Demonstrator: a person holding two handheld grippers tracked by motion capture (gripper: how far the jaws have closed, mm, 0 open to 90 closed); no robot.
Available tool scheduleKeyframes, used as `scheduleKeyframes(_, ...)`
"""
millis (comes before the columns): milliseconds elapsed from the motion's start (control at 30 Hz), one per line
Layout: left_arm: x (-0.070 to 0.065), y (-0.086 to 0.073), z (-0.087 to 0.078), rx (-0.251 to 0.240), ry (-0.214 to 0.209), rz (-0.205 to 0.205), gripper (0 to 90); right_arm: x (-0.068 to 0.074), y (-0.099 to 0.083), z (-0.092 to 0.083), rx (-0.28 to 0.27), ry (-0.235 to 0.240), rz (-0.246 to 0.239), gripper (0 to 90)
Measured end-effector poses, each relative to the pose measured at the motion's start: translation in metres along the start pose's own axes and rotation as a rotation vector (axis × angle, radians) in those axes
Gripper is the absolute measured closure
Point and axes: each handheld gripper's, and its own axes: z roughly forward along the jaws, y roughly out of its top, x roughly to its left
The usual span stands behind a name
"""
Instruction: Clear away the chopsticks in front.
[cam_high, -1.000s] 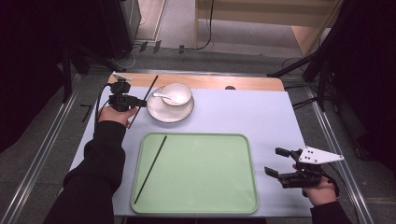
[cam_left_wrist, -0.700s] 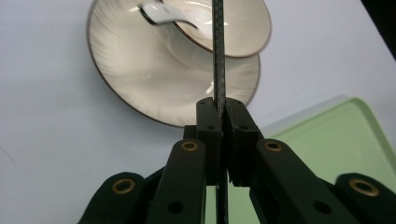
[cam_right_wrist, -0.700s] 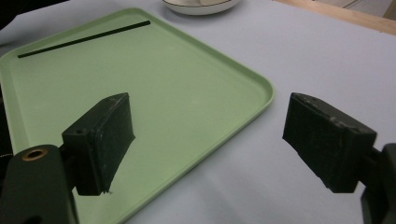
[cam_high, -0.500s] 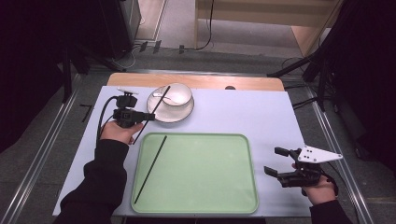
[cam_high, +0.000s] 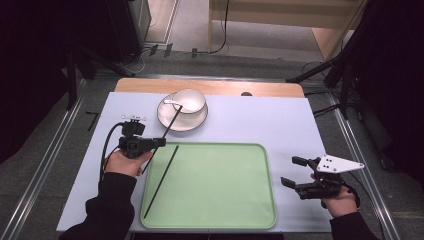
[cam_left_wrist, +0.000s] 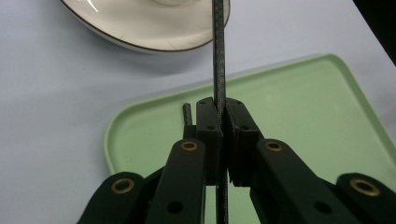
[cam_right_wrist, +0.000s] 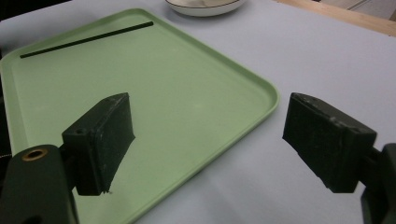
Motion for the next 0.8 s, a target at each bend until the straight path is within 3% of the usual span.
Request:
scheduleKeyframes(333,-0.018,-0.03,-0.003,0.013,-0.004,-0.001,86.2,0.0,0.001,-0.001,-0.006,-0.002,-0.002,16.6)
scheduleKeyframes(567,-0.021,-0.046,0.002,0.043,-0.009,-0.005,86.2,0.0,0.001,0.0,-0.004,0.0,-0.006,16.6)
scheduleKeyframes(800,-0.024,-0.064,0.009,0.07,-0.011,-0.034,86.2,0.0,0.001,0.0,-0.001,0.0,-0.006,16.6)
